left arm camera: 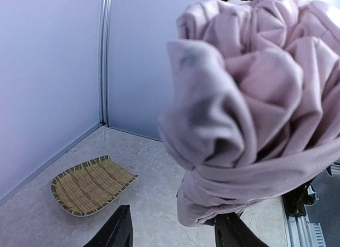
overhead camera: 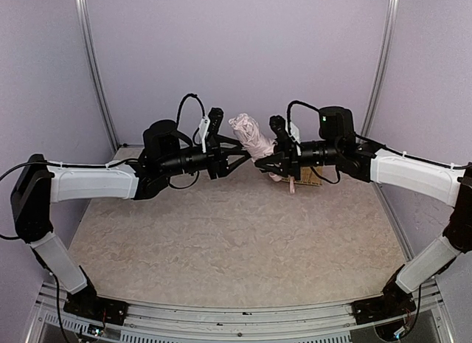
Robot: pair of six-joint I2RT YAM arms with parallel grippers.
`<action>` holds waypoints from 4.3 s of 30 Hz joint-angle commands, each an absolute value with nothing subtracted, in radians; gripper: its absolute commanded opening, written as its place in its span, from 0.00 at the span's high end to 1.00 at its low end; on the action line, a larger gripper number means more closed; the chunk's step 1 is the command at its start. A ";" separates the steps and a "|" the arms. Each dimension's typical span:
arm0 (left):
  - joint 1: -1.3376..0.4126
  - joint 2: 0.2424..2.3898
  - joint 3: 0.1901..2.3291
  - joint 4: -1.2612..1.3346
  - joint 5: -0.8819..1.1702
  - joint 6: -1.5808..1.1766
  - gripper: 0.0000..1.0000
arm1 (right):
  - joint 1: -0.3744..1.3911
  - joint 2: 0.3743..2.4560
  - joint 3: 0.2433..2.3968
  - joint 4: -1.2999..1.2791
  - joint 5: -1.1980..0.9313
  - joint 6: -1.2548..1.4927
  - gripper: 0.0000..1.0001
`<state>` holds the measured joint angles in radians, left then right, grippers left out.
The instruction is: Put away the umbrella
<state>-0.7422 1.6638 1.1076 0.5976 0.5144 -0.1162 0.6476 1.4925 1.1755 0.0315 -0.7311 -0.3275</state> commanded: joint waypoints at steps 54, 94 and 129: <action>-0.824 1.685 0.974 1.163 0.902 0.076 0.46 | 0.730 1.490 1.173 0.067 -1.106 -0.342 1.00; -0.720 1.875 0.933 0.449 0.240 0.169 1.00 | 0.568 1.385 0.904 0.345 -0.715 -0.180 0.00; -1.037 2.091 1.198 0.267 -0.791 0.843 1.00 | 0.566 1.231 0.904 0.264 -0.597 -0.216 0.00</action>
<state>-1.0115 2.0174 1.1236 0.3286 -0.5571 0.7834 0.5690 1.2343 0.9131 0.2687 -0.5838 -0.2176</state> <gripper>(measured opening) 0.230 0.999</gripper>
